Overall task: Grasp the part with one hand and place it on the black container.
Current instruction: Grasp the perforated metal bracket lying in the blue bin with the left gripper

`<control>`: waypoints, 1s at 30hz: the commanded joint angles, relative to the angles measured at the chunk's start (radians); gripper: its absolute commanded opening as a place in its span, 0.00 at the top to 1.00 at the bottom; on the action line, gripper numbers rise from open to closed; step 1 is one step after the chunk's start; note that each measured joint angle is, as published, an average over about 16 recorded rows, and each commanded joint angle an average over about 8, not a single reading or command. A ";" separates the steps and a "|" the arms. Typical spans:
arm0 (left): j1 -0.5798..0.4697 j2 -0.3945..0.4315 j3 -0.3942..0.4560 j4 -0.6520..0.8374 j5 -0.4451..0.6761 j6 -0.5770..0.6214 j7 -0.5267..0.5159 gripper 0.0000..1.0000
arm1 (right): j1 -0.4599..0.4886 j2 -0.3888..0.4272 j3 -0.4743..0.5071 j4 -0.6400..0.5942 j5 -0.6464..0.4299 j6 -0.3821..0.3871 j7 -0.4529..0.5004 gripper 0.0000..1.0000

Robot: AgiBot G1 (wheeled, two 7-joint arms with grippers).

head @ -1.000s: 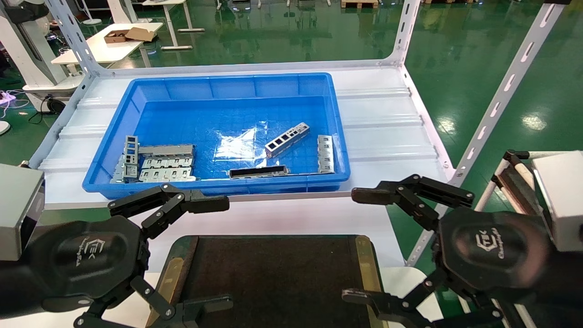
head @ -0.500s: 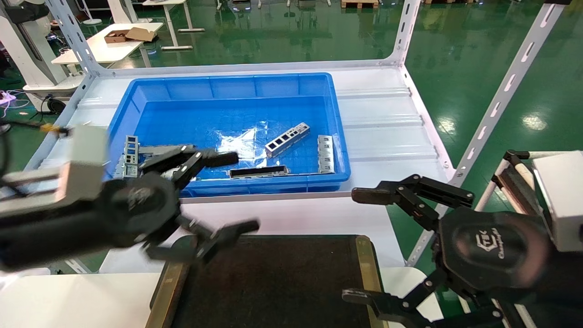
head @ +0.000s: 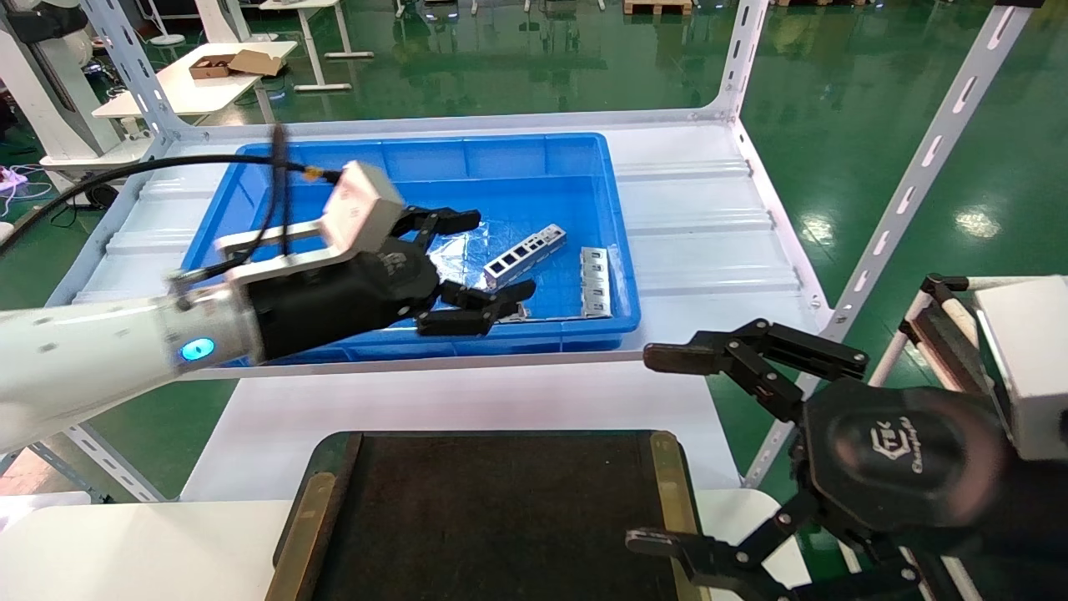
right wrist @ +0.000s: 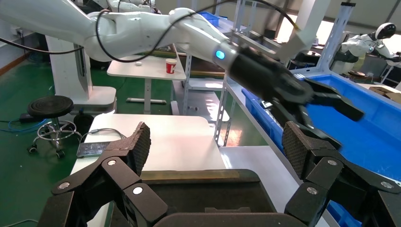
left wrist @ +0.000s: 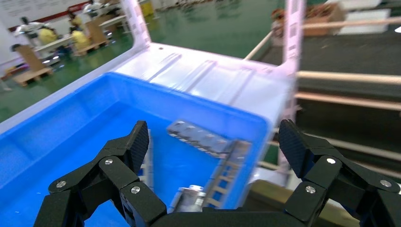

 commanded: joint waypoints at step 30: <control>-0.223 0.341 0.132 0.645 0.073 -0.312 0.191 1.00 | 0.000 0.000 0.000 0.000 0.000 0.000 0.000 1.00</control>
